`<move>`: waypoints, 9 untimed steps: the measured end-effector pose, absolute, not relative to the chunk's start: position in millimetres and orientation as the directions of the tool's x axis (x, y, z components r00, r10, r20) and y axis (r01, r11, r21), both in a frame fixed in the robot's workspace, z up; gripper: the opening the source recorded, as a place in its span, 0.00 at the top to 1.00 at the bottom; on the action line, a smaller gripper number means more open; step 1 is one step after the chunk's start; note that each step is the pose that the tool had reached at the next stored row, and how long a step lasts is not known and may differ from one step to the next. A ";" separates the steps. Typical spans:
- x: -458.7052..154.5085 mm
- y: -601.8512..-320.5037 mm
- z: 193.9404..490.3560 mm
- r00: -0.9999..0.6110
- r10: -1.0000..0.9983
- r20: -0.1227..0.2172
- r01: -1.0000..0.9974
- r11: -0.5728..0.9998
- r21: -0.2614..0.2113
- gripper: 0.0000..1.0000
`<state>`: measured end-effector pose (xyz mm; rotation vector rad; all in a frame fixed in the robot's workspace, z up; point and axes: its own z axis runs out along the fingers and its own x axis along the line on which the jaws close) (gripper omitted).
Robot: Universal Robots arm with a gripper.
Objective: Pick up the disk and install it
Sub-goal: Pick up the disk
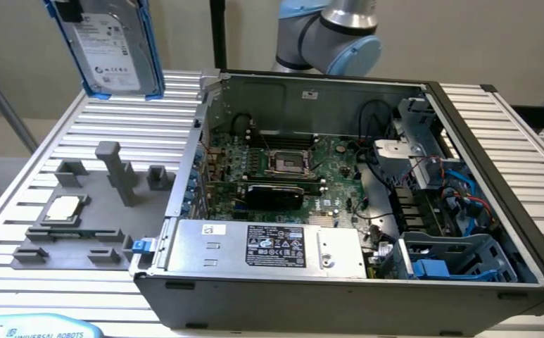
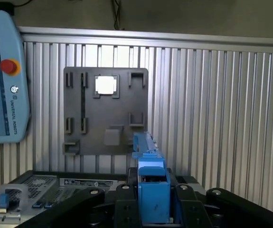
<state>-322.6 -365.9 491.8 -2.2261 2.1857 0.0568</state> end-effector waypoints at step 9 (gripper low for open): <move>-281.6 -371.7 502.3 0.018 -0.999 -0.046 -1.000 -0.019 0.010 0.67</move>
